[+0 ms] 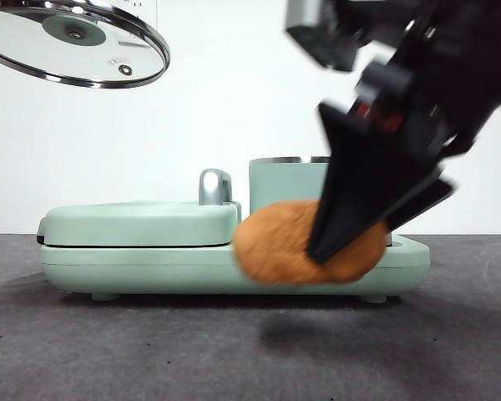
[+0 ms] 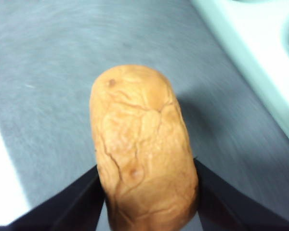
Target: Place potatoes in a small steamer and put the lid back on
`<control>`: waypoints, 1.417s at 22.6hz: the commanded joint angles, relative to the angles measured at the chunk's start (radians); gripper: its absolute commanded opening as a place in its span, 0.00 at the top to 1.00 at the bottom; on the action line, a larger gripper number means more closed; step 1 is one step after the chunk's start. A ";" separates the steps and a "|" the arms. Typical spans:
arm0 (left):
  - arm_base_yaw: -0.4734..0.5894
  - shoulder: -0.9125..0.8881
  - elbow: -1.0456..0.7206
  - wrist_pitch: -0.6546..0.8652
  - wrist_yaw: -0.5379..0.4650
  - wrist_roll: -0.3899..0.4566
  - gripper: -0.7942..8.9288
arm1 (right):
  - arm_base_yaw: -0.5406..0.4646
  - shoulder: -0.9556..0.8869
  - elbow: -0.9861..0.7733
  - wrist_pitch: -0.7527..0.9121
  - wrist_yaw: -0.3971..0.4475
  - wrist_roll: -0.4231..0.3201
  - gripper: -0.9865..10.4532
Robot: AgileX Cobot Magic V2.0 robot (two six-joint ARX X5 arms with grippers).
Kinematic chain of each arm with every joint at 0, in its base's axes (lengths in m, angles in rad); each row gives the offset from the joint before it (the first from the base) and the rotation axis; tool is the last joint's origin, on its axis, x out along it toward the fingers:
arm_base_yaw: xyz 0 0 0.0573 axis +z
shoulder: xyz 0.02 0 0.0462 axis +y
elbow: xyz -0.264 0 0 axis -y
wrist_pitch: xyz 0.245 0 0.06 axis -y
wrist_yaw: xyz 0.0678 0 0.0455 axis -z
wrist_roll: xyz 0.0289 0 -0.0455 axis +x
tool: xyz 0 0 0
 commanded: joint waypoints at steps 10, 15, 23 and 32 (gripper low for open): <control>-0.002 -0.005 0.016 0.033 0.000 0.003 0.91 | -0.167 -0.056 0.472 -0.494 0.117 0.122 0.72; -0.002 -0.005 0.016 0.033 0.000 0.003 0.91 | -0.270 0.080 0.668 -0.493 0.115 0.048 0.72; -0.002 -0.005 0.016 0.034 0.000 0.005 0.91 | -0.329 0.304 0.849 -0.439 0.114 -0.004 0.72; -0.002 -0.005 0.016 0.033 0.000 0.007 0.91 | -0.341 0.472 0.885 -0.272 0.104 -0.019 0.72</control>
